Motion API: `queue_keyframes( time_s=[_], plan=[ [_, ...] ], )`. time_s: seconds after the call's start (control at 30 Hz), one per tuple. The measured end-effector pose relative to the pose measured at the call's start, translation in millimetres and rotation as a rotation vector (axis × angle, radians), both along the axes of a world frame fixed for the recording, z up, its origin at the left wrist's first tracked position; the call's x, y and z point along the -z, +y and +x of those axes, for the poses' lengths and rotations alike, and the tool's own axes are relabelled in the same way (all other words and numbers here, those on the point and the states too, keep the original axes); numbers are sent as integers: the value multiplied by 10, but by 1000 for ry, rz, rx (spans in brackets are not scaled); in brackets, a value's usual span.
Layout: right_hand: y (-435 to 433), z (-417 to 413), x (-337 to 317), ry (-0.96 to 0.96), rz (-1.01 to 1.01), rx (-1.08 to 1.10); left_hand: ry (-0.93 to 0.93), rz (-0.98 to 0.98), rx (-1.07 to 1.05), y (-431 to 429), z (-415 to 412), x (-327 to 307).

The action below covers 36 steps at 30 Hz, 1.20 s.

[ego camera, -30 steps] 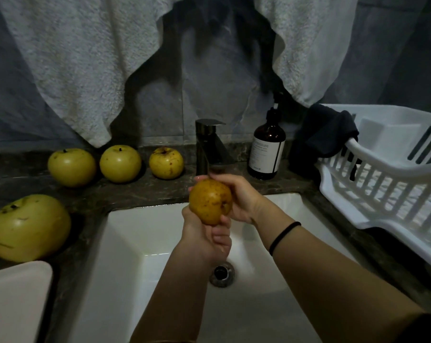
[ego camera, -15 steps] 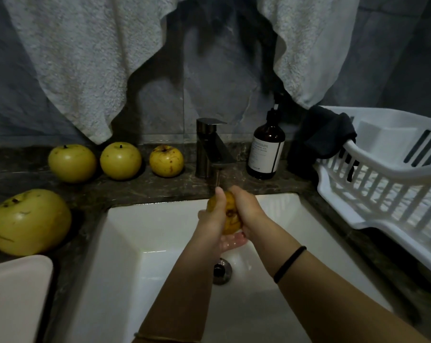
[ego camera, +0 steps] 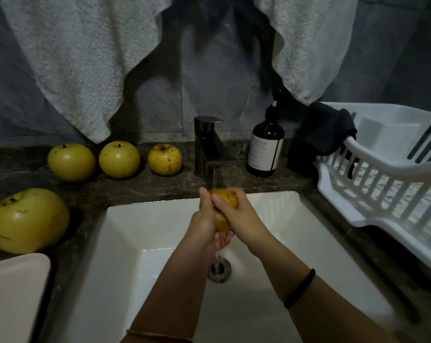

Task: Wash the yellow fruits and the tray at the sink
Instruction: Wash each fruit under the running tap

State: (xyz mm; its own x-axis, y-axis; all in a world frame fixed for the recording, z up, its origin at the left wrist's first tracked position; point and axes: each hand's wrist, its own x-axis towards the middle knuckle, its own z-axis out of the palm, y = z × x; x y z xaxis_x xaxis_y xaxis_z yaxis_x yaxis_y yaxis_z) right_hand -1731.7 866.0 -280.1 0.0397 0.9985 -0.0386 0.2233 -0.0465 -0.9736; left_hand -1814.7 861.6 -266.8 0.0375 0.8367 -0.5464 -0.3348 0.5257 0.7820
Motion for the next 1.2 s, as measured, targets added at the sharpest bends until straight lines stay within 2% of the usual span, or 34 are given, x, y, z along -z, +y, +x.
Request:
queue_keyframes(
  time_s=[0.17,0.33,0.5,0.67,0.87,1.07,1.2],
  plan=[
    [-18,58,-25,25,-19,-79,9,-93,12,64,-53,16],
    [-21,40,-33,8,-18,-65,-128,-105,27,62,-73,40],
    [0,-16,11,-183,78,51,-185,1,-35,149,-101,94],
    [21,-30,14,-86,18,73,-235,52,-57,189,-128,158],
    [61,-4,11,-60,-25,37,-197,38,-94,161,-93,141],
    [37,-40,23,-109,10,20,-288,21,-74,176,-127,116],
    [10,2,-22,22,7,2,-290,47,-65,187,-121,131]
  ],
)
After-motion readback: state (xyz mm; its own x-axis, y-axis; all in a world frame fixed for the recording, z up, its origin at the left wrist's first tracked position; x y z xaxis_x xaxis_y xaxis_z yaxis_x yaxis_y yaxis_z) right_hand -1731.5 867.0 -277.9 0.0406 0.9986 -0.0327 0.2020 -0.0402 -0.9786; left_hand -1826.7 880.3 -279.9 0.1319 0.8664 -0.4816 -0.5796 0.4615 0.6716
